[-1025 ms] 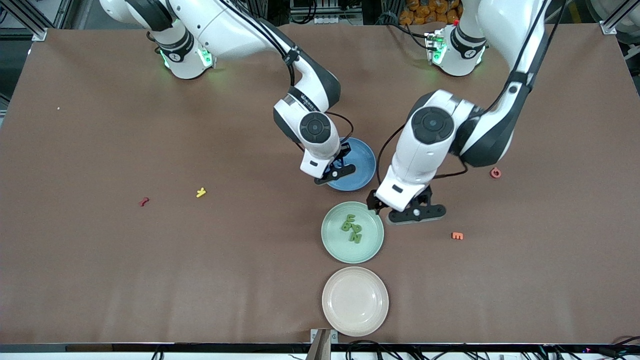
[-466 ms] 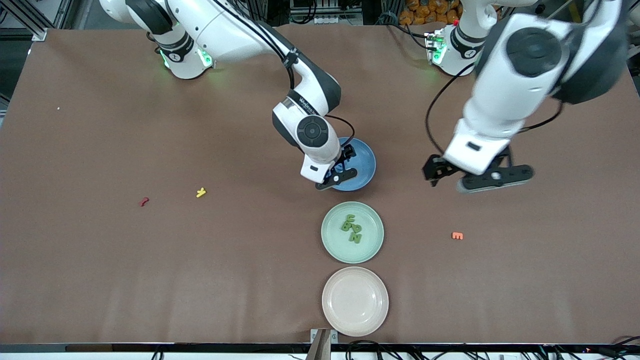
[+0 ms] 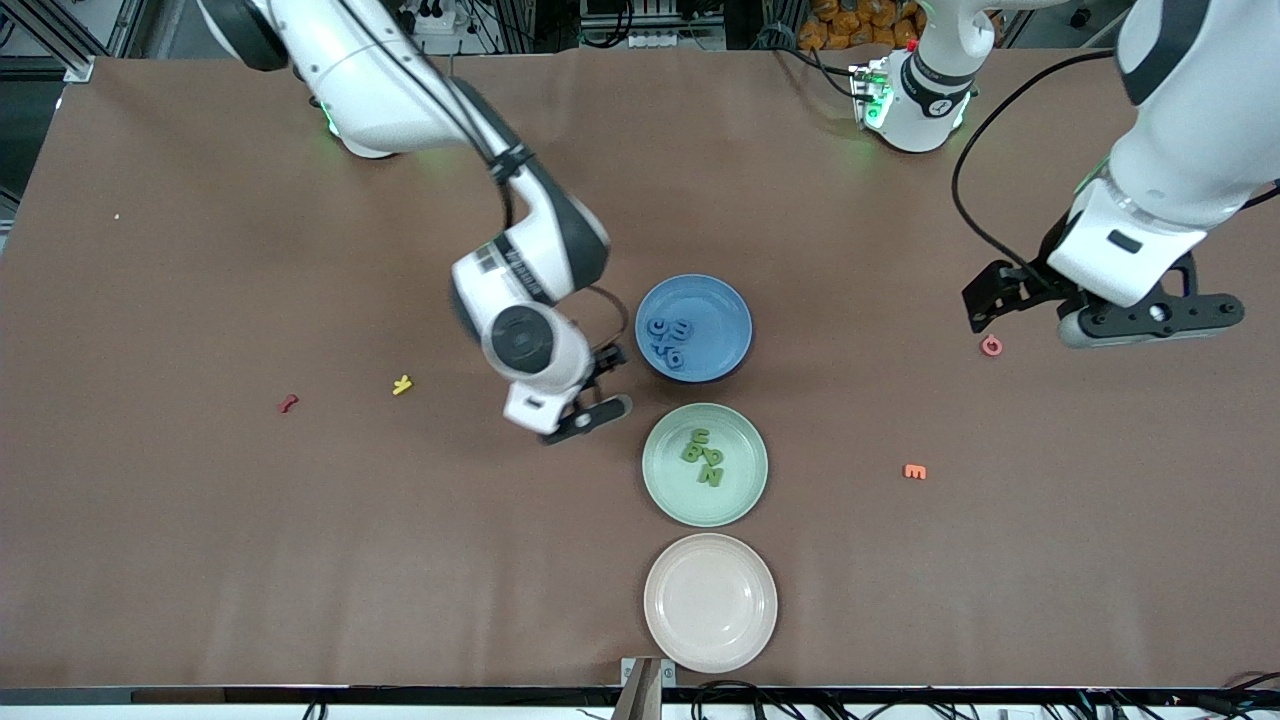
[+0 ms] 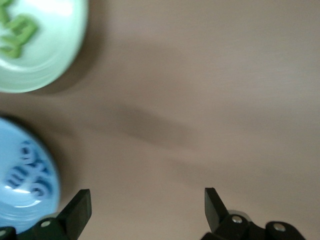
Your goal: Sort letters by color into matching plates
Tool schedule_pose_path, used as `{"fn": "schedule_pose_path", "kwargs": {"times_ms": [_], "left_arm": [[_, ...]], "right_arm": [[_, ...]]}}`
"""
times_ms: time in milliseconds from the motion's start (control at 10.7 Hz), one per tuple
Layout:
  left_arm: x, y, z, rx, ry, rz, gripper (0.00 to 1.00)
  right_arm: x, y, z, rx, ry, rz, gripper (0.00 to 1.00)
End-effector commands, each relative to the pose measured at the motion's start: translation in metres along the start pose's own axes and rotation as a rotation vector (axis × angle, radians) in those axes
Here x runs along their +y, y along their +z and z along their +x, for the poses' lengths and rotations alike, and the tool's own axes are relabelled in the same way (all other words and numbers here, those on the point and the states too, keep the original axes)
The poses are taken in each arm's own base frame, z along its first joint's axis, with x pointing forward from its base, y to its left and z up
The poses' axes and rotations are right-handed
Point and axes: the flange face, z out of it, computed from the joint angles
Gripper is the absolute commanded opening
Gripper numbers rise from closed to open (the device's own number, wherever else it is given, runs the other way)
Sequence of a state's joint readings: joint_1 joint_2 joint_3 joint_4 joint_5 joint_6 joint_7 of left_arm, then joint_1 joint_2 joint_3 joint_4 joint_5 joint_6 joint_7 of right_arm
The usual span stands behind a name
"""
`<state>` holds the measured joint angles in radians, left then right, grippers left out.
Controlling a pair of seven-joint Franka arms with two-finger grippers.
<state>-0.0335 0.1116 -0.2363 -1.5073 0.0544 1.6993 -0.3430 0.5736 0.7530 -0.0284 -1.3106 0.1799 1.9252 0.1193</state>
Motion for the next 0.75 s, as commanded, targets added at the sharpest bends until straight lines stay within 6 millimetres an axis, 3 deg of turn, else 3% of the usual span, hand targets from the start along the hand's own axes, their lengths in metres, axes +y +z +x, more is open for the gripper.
{"fn": "schedule_pose_path", "kwargs": {"times_ms": [0,186,373,559,653], "left_arm": [[-0.01,-0.018,-0.016,-0.014,0.011,-0.013,1.0],[-0.016,-0.027,-0.023,-0.002,0.054,-0.009,1.0],[-0.039,-0.026,-0.028,-0.007,0.062,0.003,1.0],[-0.075,-0.027,-0.03,-0.011,0.124,-0.008,1.0],[-0.079,-0.025,-0.029,-0.017,0.108,-0.052,1.0]], "right_arm": [[0.132,-0.056,0.001,0.021,0.064,-0.02,1.0],[0.232,-0.087,-0.009,0.057,0.121,-0.052,1.0],[0.308,-0.136,-0.033,0.117,0.201,-0.079,1.0],[0.356,-0.175,-0.063,0.13,0.266,-0.121,1.0],[0.37,-0.193,-0.079,0.122,0.287,-0.154,1.0]]}}
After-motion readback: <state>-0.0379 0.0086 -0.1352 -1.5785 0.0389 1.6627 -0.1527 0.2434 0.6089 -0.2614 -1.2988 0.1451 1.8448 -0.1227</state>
